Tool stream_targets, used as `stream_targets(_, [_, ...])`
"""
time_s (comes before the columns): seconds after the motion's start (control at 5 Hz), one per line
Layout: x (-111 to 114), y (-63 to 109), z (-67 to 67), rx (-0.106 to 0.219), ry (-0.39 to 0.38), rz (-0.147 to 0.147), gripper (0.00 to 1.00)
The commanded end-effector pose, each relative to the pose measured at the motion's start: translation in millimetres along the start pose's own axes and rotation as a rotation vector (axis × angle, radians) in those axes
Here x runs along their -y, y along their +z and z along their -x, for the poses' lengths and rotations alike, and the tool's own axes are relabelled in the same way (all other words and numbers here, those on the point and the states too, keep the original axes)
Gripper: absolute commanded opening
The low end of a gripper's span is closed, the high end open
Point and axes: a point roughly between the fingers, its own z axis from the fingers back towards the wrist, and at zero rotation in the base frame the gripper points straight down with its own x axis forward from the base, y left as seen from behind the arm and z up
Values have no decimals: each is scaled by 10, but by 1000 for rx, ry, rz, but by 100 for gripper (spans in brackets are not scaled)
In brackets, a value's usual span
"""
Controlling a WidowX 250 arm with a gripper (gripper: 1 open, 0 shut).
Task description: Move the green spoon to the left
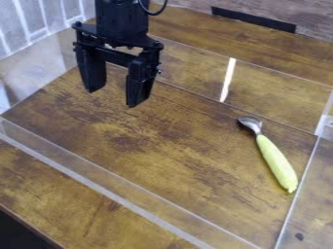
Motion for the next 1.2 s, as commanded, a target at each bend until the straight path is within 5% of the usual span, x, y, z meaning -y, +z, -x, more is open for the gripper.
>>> stream_targets(0.0, [63,-101,41,-32,-15,4,100])
stream_targets(0.2, [96,-277,-34,-55,22,13,100])
stream_targets(0.4, [361,-410,-276,-44,103,28,100])
stream_targets(0.8, [945,-434,-477,9,327,73,100])
stream_targets(1.0, [1031,-466,-539,27,442,90,100])
